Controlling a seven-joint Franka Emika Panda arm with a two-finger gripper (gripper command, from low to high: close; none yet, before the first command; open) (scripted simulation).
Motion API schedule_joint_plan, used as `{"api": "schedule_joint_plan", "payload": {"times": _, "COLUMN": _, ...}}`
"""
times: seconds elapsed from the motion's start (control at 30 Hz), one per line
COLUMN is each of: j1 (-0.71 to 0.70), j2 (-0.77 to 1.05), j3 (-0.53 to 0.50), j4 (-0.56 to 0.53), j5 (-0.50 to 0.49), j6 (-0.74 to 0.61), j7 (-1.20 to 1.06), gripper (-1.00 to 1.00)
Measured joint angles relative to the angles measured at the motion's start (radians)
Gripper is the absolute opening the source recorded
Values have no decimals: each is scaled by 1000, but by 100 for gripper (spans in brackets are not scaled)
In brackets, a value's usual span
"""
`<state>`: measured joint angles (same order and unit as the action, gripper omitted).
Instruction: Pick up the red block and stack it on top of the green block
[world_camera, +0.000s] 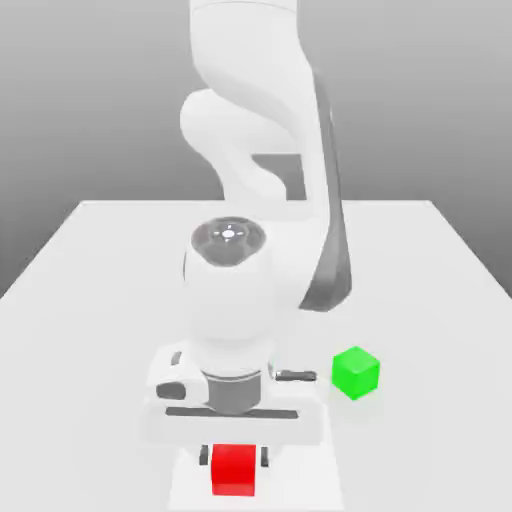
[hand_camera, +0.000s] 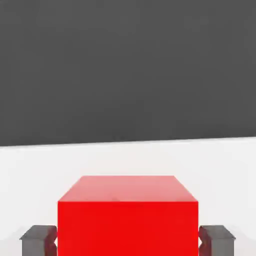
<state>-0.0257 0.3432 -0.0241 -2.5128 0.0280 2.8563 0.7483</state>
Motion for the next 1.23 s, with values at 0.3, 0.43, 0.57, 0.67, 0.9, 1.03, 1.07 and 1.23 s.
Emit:
{"api": "schedule_joint_plan", "payload": {"times": 0.3, "j1": 14, "j2": -187, "j3": 9, "j4": -47, "j5": -17, "j6": -141, "j7": -15, "gripper": -100}}
{"api": "schedule_joint_plan", "payload": {"times": 0.43, "j1": 125, "j2": -331, "j3": 83, "j4": -172, "j5": -11, "j6": -160, "j7": -179, "gripper": -100}}
{"api": "schedule_joint_plan", "payload": {"times": 0.57, "j1": 245, "j2": -477, "j3": 109, "j4": -306, "j5": 16, "j6": -172, "j7": -369, "gripper": -100}}
{"api": "schedule_joint_plan", "payload": {"times": 0.67, "j1": 345, "j2": -585, "j3": 133, "j4": -405, "j5": 41, "j6": -180, "j7": -515, "gripper": -100}}
{"api": "schedule_joint_plan", "payload": {"times": 0.9, "j1": 407, "j2": -481, "j3": 155, "j4": -467, "j5": 30, "j6": -15, "j7": -597, "gripper": -100}}
{"api": "schedule_joint_plan", "payload": {"times": 1.03, "j1": 396, "j2": -377, "j3": 154, "j4": -464, "j5": -12, "j6": 86, "j7": -569, "gripper": 100}}
{"api": "schedule_joint_plan", "payload": {"times": 1.07, "j1": 396, "j2": -377, "j3": 154, "j4": -464, "j5": -12, "j6": 86, "j7": -569, "gripper": 100}}
{"api": "schedule_joint_plan", "payload": {"times": 1.23, "j1": 395, "j2": -370, "j3": 154, "j4": -464, "j5": -12, "j6": 93, "j7": -569, "gripper": 100}}
